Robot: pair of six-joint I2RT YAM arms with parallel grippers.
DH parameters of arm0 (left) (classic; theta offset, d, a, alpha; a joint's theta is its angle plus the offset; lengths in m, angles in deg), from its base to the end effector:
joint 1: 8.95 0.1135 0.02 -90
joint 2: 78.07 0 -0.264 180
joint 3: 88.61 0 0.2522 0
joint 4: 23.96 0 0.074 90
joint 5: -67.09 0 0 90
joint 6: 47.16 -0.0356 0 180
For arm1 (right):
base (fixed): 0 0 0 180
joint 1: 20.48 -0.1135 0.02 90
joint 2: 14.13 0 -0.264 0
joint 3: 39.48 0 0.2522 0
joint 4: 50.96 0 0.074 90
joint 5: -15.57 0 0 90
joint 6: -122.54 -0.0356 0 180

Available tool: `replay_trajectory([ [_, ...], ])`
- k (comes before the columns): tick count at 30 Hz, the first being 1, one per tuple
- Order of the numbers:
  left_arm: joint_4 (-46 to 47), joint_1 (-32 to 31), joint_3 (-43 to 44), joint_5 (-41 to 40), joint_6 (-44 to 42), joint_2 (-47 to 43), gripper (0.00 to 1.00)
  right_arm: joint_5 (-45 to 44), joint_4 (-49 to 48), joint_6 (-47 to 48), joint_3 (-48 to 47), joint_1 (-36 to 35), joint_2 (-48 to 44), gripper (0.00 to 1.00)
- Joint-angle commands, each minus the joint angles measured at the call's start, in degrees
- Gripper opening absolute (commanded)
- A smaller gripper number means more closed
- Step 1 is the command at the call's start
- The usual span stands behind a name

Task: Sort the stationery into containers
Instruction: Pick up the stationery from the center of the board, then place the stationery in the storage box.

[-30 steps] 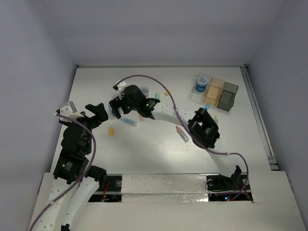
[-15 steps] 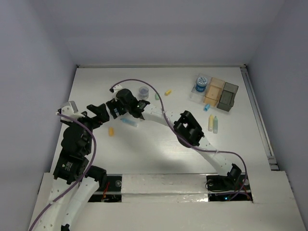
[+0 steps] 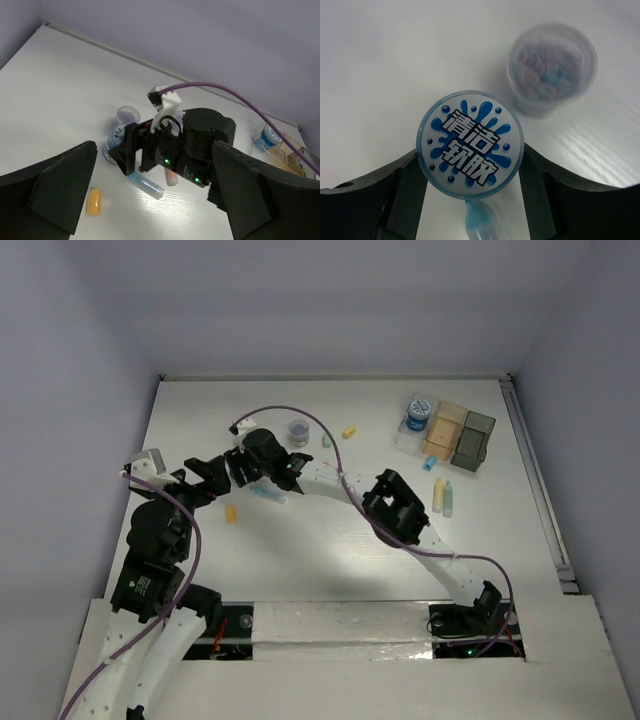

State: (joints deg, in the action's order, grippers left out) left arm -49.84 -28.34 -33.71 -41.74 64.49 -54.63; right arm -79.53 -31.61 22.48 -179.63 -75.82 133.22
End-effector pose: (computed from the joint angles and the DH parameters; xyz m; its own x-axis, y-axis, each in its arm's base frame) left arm 0.0982 -0.0224 0.3606 0.0811 -0.3987 -0.9135 0.0443 0.9170 -0.3964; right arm 0.3384 0.4838 0.1754 -0.3855 -0.2516 -0.8877 -0.7178 0.6864 0.1171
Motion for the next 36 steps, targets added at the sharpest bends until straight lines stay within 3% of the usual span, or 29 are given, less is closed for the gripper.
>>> replay_trajectory([
  [1, 2.98, -0.11, 0.60, 0.64, -1.00, 0.20, 0.99, -1.75, -11.02, -0.40, 8.67, -0.66, -13.99, 0.35],
  [5, 3.24, -0.11, 0.43, 1.42, -1.43, -0.15, 0.99, -6.67, -18.85, 1.63, 24.84, 0.74, -29.28, 0.33],
  [10, 4.21, -0.11, -0.01, 4.33, -2.31, -0.24, 0.99, -8.60, -19.92, -2.06, 43.74, 12.86, -48.77, 0.31],
  [15, 4.47, -0.64, -0.19, 5.64, -2.58, -0.50, 0.99, -10.10, -14.65, -2.50, 57.47, 26.13, -58.83, 0.30],
  [20, 4.74, -0.64, -0.28, 6.44, -2.66, 0.02, 0.99, -7.91, -10.86, -2.42, 59.68, 37.82, -60.60, 0.30],
  [24, 4.74, -0.64, -0.28, 6.53, -2.75, 0.20, 0.99, -6.67, -8.58, -1.63, 57.22, 41.34, -58.06, 0.30],
  [36, 4.47, -0.64, -0.19, 6.44, -2.75, 0.03, 0.99, -5.27, -3.56, -0.48, 48.96, 43.11, -47.42, 0.30],
])
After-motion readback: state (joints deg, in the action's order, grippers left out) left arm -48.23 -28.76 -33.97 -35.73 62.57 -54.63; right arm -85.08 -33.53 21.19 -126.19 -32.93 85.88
